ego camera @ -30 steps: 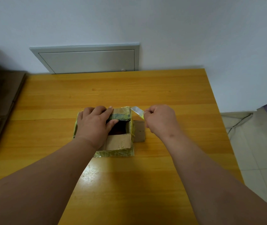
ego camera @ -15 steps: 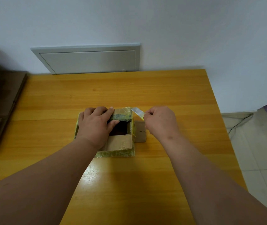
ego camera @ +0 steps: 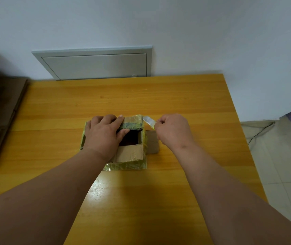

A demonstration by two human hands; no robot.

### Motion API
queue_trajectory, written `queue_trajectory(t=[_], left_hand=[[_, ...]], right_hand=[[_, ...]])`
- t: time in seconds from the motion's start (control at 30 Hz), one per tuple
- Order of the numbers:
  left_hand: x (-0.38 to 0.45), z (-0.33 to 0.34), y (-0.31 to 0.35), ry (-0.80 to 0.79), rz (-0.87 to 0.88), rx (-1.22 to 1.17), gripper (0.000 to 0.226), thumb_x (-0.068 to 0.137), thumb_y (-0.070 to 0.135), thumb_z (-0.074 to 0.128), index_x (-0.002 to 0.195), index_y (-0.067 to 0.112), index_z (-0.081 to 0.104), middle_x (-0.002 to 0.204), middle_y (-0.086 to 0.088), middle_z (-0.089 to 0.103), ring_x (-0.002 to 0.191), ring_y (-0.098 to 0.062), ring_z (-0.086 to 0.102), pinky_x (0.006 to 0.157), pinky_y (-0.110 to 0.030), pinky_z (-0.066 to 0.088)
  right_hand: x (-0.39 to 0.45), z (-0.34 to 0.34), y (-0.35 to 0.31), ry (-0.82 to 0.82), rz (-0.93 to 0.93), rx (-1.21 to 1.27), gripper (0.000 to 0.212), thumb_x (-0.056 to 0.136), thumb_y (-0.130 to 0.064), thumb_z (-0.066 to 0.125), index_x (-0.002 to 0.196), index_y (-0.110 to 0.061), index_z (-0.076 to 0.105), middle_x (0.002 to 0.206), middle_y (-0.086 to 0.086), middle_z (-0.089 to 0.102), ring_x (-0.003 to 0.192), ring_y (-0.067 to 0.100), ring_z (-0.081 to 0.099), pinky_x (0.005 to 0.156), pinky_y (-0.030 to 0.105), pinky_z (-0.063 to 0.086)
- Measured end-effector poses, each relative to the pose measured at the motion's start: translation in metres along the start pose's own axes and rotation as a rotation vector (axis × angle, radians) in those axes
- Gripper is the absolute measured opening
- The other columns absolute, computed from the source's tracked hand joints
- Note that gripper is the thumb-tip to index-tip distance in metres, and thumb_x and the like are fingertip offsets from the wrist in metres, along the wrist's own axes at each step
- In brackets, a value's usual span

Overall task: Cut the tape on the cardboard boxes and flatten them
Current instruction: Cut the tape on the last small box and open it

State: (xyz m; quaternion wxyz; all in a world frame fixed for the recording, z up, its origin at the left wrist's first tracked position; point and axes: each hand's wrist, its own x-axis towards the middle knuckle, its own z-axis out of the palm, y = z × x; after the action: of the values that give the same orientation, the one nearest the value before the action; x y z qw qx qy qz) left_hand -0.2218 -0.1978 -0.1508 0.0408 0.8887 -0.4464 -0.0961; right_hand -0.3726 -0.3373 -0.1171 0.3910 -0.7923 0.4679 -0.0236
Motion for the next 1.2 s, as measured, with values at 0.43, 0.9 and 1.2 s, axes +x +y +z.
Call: queue_trajectory(t=[0.43, 0.9, 1.2], left_hand=[[-0.001, -0.003, 0.002, -0.010, 0.003, 0.015, 0.057, 0.095, 0.057, 0.036, 0.145, 0.031, 0.048, 0.139, 0.005, 0.052, 0.124, -0.031, 0.036, 0.104, -0.047, 0.031], [0.000, -0.008, 0.001, -0.050, -0.006, 0.000, 0.055, 0.097, 0.055, 0.039, 0.146, 0.032, 0.046, 0.142, 0.005, 0.050, 0.125, -0.031, 0.034, 0.105, -0.046, 0.034], [0.000, -0.013, 0.001, -0.079, -0.018, -0.033, 0.053, 0.098, 0.054, 0.040, 0.146, 0.032, 0.046, 0.143, 0.005, 0.049, 0.126, -0.030, 0.032, 0.108, -0.046, 0.032]], right_hand=[[-0.004, 0.008, 0.001, 0.009, -0.092, -0.095, 0.023, 0.094, -0.016, 0.048, 0.089, -0.010, 0.070, 0.079, 0.008, 0.066, 0.070, 0.027, 0.060, 0.056, 0.033, 0.050], [-0.014, 0.012, 0.008, -0.093, -0.023, 0.042, 0.023, 0.091, -0.014, 0.050, 0.089, -0.006, 0.071, 0.077, 0.015, 0.070, 0.073, 0.036, 0.066, 0.063, 0.046, 0.056], [-0.022, 0.012, 0.016, -0.116, -0.081, -0.054, 0.023, 0.094, -0.018, 0.050, 0.089, -0.013, 0.072, 0.071, 0.003, 0.065, 0.056, 0.019, 0.053, 0.048, 0.027, 0.040]])
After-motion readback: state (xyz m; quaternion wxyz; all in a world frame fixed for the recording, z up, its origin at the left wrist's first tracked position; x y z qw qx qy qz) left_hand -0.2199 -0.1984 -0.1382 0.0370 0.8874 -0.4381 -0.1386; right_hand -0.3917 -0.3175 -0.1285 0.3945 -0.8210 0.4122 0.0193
